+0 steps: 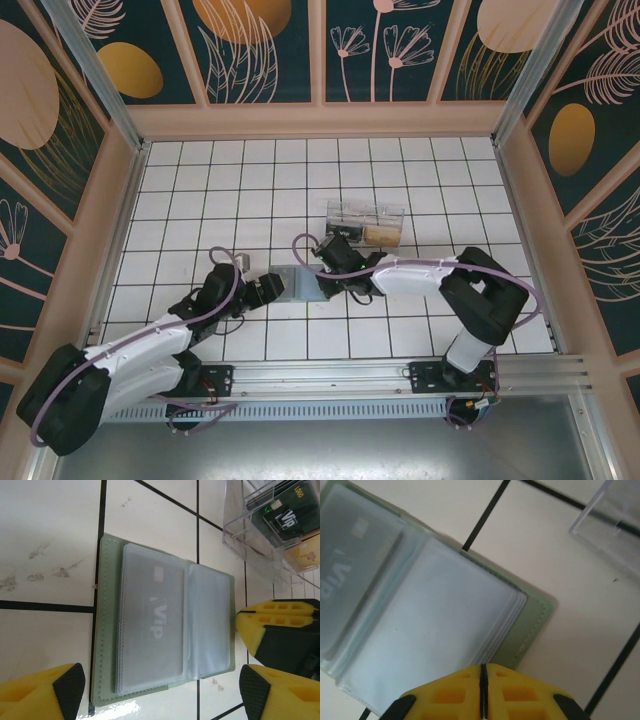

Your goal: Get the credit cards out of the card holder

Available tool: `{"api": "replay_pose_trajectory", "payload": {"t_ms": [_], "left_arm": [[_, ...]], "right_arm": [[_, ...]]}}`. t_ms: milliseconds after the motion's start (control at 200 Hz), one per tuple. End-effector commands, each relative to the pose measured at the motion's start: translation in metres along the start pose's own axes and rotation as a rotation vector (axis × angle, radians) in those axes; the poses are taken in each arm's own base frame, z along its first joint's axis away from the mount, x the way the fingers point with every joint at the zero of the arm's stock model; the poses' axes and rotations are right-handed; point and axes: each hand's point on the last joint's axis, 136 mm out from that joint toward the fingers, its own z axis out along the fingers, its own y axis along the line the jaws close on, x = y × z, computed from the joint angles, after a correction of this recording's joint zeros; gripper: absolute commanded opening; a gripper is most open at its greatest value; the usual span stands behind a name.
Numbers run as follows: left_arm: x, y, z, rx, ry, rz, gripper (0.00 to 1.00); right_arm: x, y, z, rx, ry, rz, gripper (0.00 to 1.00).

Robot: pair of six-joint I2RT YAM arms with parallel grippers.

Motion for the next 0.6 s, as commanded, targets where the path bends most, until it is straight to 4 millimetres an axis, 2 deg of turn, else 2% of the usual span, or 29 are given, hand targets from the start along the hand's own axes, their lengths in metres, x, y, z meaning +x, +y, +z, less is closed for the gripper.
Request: {"api": "replay_pose_trajectory", "payload": {"t_ms": [0,140,330,596], "left_arm": [[-0.011,-0.023,0.003,0.065,-0.012,0.002,0.83],[-0.013,-0.029,0.008,0.075,0.000,0.008,0.83],[-0.011,-0.031,0.016,0.077,0.026,0.007,0.83],[-0.007,-0.027,0.024,0.062,0.054,0.003,0.83]], "right_arm": [[-0.001,0.003,0.006,-0.004,-0.020,0.039,0.10],[0.006,-0.001,0.011,0.013,-0.006,0.039,0.05],[0.015,-0.003,0.018,0.020,0.016,0.039,0.04],[0.013,-0.002,0.018,0.014,0.013,0.038,0.04]]}}
